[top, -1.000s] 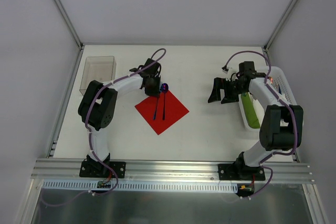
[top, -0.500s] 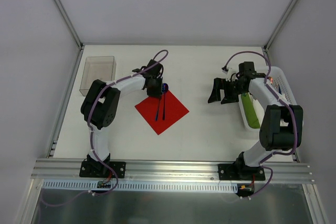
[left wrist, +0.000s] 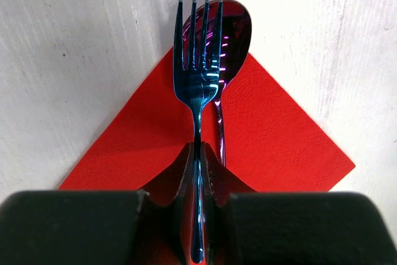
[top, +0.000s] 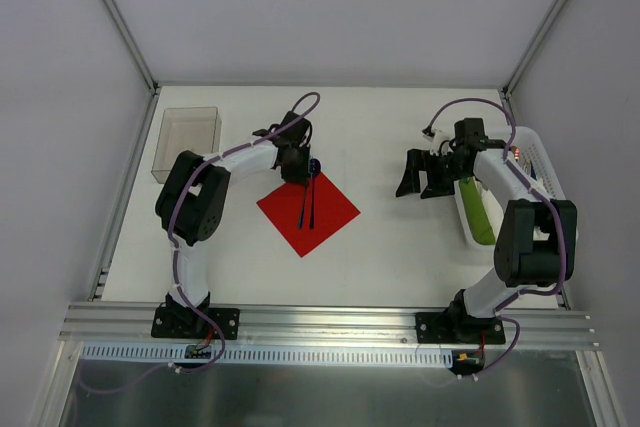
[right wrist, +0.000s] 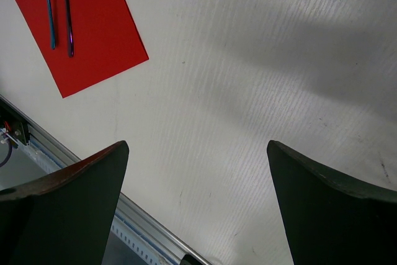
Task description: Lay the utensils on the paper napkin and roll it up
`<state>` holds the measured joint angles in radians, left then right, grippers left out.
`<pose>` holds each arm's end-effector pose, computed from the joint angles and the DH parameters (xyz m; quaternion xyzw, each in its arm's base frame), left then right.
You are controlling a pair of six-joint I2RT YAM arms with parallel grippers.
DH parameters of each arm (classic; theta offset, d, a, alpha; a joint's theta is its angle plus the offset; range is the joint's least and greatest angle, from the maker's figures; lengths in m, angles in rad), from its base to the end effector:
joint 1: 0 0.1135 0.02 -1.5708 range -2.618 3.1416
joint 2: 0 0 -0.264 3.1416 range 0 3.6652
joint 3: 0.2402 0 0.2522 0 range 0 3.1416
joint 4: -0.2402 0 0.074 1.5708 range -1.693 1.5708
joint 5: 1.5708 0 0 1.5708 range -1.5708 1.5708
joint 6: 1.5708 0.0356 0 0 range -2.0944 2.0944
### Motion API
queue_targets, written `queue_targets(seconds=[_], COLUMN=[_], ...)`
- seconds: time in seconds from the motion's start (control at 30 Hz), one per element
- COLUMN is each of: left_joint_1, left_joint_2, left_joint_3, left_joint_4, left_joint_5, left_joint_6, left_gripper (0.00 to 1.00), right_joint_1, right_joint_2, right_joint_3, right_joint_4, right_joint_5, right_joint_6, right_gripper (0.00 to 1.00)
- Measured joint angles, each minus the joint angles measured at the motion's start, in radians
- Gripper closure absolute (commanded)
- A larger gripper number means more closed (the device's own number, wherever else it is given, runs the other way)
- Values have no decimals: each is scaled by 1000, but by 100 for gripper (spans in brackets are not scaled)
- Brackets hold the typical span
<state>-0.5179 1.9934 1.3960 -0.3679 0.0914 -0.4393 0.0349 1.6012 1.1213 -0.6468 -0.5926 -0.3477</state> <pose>0.3693 -0.2141 0.1761 0.0511 0.9523 -0.1759 0.2443 0.3166 0.0309 0.2240 -0.2405 0.9037 0.2485 0.2524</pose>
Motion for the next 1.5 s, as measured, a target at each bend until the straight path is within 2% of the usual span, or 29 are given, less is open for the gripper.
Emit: queue_targets(seconds=[0.53,0.8,0.9,1.03,1.07,1.2,1.3,1.37,1.5], left_joint_1=[0,0,0,0,0,6,44,98,238], left_joint_2=[20,25,25,22,18,-56,-162,-247,-385], left_joint_3=[24,24,24,24,24,24,26,26,17], left_joint_4=[5,5,5,4,3,-20,-35,-37,-37], left_joint_5=[3,3,3,3,3,14,67,104,179], left_joint_6=[-19,-25,-26,-27,-27,-29,-34,-41,-53], left_gripper=[92,75,73,62,55,49,48,48,48], right_joint_1=[0,0,0,0,0,9,56,129,309], right_joint_2=[14,15,15,15,15,14,5,-10,-35], right_joint_3=[0,0,0,0,0,0,2,6,31], right_joint_4=[5,5,5,6,6,5,5,5,11], right_joint_5=[0,0,0,-5,-7,-7,23,61,146], right_joint_6=[3,3,3,3,2,-13,-41,-65,-111], right_gripper=[1,1,1,1,1,1,1,3,19])
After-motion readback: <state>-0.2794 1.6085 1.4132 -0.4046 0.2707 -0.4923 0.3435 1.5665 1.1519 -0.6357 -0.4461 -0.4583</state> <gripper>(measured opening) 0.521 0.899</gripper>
